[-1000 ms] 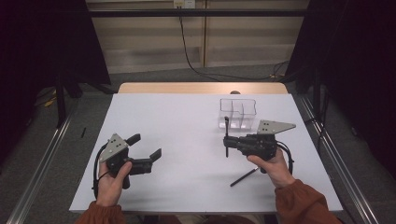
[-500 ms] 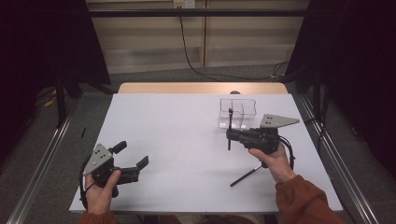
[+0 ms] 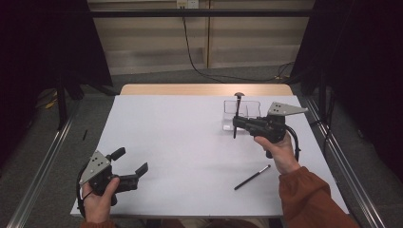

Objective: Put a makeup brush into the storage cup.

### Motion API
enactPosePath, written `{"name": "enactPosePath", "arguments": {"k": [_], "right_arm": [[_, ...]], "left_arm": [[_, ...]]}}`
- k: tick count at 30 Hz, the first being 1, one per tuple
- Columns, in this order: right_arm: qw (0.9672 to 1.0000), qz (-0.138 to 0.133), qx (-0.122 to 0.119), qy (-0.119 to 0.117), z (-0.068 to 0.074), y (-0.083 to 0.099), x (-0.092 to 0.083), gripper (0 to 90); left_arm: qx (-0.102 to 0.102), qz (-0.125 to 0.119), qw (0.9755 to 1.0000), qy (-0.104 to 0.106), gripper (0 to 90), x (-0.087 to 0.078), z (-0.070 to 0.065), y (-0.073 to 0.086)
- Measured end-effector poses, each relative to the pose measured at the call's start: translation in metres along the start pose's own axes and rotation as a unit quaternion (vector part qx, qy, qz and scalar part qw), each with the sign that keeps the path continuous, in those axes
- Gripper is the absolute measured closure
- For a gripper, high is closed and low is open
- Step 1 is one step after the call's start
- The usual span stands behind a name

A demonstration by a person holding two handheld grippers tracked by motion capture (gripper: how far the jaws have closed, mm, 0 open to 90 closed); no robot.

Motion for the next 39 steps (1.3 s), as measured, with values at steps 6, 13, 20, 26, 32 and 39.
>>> {"name": "enactPosePath", "arguments": {"k": [6,13,20,26,32,39], "right_arm": [[0.9999,-0.008,-0.005,0.011,-0.011,-0.015,0.003,84.1],[0.9996,-0.014,-0.013,0.023,-0.022,-0.033,0.006,84.1],[0.9992,-0.022,-0.014,0.031,-0.030,-0.046,0.013,84.1],[0.9988,-0.028,-0.002,0.040,-0.040,-0.047,0.024,84.1],[0.9977,-0.033,-0.001,0.059,-0.052,-0.050,0.031,84.1],[0.9960,-0.029,0.000,0.084,-0.067,-0.050,0.036,84.1]], "left_arm": [[0.007,0.005,1.0000,0.003,2.3,0.002,-0.001,0.003],[0.010,0.005,0.9999,0.002,2.3,0.002,-0.003,0.002],[0.014,0.007,0.9999,0.006,2.3,0.004,-0.006,0.002],[0.019,0.008,0.9998,0.005,2.3,0.003,-0.006,0.002],[0.023,0.011,0.9996,0.012,2.3,0.005,-0.008,0.004],[0.021,0.013,0.9996,0.012,2.3,0.006,-0.008,0.006]]}}
Point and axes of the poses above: each handheld gripper's, and its own axes: x roughly forward along the jaws, y roughly out of its underside, z roughly to its left, the point moved 10 cm from there along x, roughly forward along the jaws, and after that the axes turned 2 degrees about x, right-handed, at the moved point
